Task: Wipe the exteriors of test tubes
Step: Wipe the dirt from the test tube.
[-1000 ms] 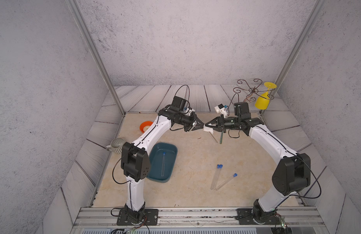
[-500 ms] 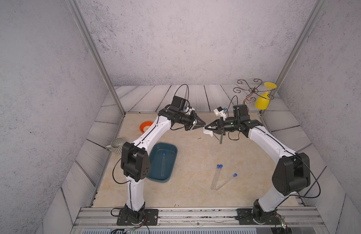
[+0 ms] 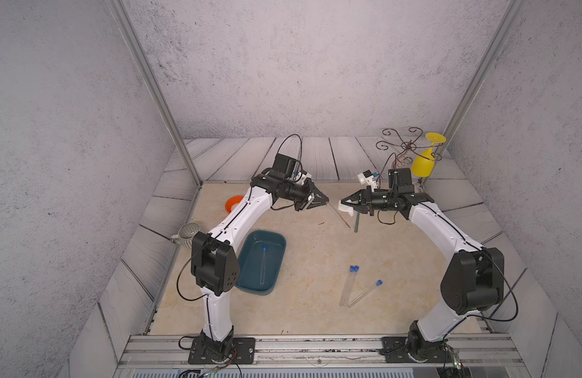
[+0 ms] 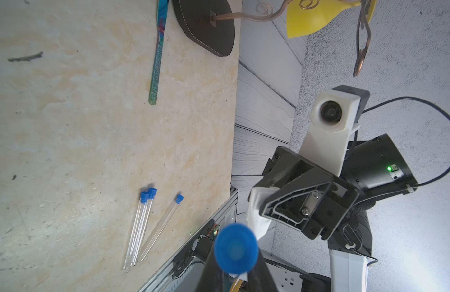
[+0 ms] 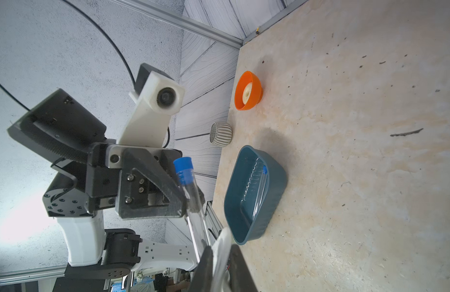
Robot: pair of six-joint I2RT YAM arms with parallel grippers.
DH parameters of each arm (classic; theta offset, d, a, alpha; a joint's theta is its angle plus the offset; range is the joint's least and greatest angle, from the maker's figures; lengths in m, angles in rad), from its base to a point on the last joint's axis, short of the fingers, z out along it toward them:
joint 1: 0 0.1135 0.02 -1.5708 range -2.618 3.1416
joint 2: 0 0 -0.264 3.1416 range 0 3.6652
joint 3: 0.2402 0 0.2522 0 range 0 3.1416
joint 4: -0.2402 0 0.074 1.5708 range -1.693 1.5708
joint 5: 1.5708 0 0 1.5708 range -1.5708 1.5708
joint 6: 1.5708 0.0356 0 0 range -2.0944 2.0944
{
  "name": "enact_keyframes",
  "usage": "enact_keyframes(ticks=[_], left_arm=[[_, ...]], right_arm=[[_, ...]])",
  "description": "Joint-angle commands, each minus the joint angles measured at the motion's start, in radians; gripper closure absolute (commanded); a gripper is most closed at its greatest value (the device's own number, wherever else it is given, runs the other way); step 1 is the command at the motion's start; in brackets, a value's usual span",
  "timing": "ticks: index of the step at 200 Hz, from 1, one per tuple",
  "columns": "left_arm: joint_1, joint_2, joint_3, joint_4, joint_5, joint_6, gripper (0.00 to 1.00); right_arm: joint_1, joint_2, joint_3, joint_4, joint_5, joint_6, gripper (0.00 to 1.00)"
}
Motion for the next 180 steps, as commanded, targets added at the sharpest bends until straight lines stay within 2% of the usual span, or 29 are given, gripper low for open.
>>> enact_keyframes(ticks=[1,39,72,180], left_arm=[[0.007,-0.031,0.000,0.013,0.019,0.007,1.00],[0.007,-0.023,0.007,0.043,0.013,-0.015,1.00],[0.008,-0.015,0.008,0.049,0.013,-0.018,1.00],[0.026,0.019,0.067,-0.077,-0.022,0.097,1.00]], right_arm=[[0.013,0.027,0.008,0.018,0.005,0.015,0.85],[0.070,0.047,0.026,-0.011,0.022,0.002,0.85],[0.076,0.061,0.029,-0.027,0.017,0.002,0.85],[0.075,0.007,-0.011,-0.117,-0.039,-0.017,0.85]])
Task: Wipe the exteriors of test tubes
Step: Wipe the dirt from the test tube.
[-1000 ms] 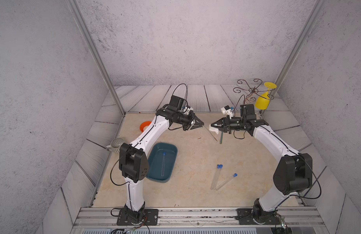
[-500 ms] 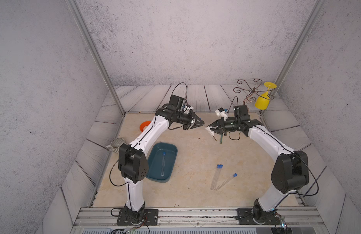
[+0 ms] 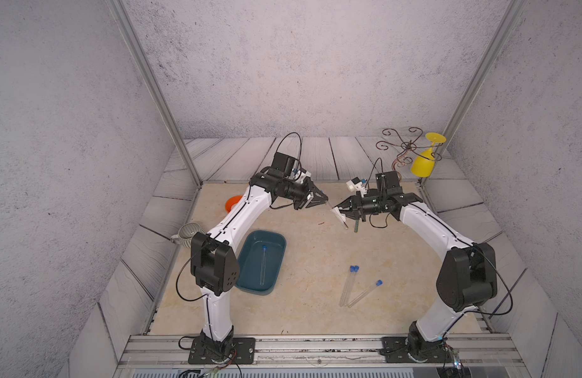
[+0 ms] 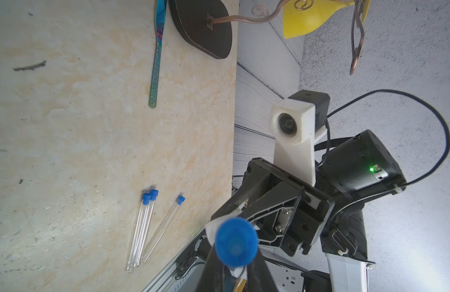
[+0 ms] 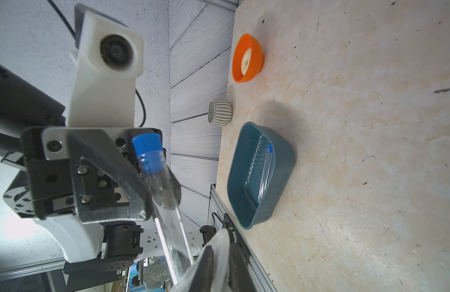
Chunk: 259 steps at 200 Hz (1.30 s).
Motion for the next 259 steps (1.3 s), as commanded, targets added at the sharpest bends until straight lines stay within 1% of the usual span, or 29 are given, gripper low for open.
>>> enact_keyframes(ticks=[1,42,132,199,259], left_arm=[[0.018,0.017,0.038,-0.044,-0.015,0.055,1.00],[0.038,0.023,0.053,-0.051,-0.021,0.066,1.00],[0.075,0.057,0.114,-0.117,-0.039,0.136,1.00],[0.110,0.059,0.109,-0.126,-0.045,0.149,1.00],[0.160,0.020,0.052,-0.152,-0.052,0.181,1.00]], right_arm=[[0.001,-0.027,-0.016,-0.046,-0.033,-0.027,0.85],[0.000,-0.044,-0.045,-0.054,-0.056,-0.026,0.85],[0.000,-0.082,-0.055,-0.074,-0.072,-0.025,0.85],[0.000,-0.096,-0.053,-0.075,-0.081,-0.021,0.85],[-0.001,-0.096,-0.048,-0.076,-0.082,-0.023,0.85]])
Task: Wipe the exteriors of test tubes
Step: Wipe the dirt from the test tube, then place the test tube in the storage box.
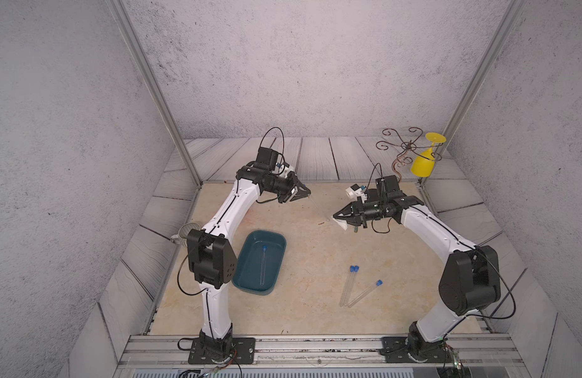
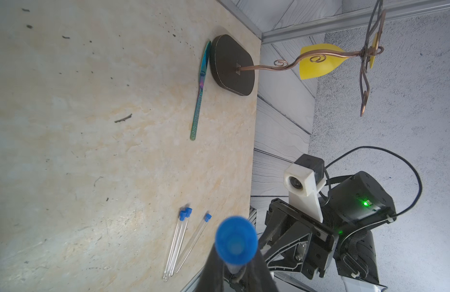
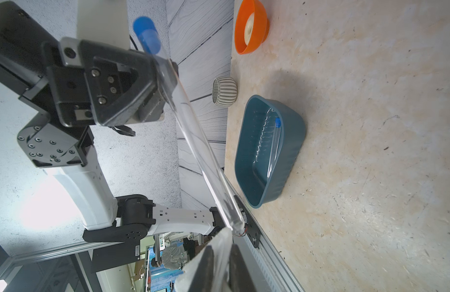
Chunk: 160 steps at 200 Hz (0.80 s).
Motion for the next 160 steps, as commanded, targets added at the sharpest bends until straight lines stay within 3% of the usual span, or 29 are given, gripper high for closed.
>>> enact_keyframes(ticks=[1,37,103,160], left_arm=[[0.026,-0.031,-0.022,-0.036,-0.013,0.045,1.00],[0.043,-0.081,-0.053,-0.189,-0.084,0.166,1.00],[0.151,-0.249,-0.299,-0.382,-0.344,0.403,0.99],[0.164,-0.158,-0.312,-0.478,-0.579,0.578,0.99]], right_arm=[[-0.001,-0.064,0.000,-0.012,-0.018,-0.012,0.85],[-0.006,-0.053,0.006,-0.015,-0.003,-0.023,0.85],[-0.013,-0.028,0.000,-0.021,0.009,-0.040,0.85],[-0.014,-0.026,-0.028,0.002,0.016,-0.030,0.85]])
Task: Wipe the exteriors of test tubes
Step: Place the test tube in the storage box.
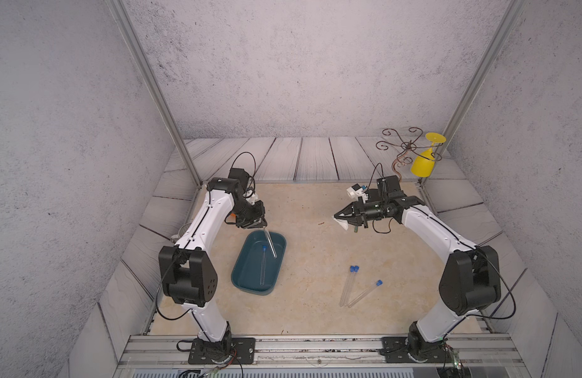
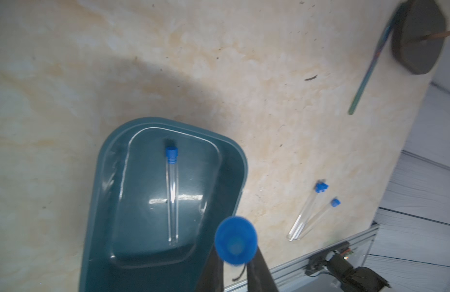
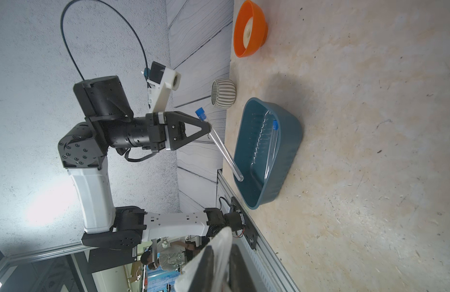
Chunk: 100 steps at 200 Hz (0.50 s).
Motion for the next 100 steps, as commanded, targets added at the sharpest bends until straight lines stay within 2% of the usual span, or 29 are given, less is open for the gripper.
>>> enact_keyframes(ticks=[1,39,100], left_arm=[[0.002,0.061,0.005,-0.078,-0.131,0.119,0.99],[0.002,0.148,-0.019,-0.063,-0.218,0.193,0.98],[-0.014,0.246,-0.098,0.016,-0.285,0.200,0.96]], right_arm=[[-0.003,-0.026,-0.020,0.003,0.013,-0.009,0.85],[-0.005,-0.019,-0.021,0.003,0.017,-0.015,0.85],[-0.009,-0.007,-0.015,-0.014,0.026,-0.031,0.85]])
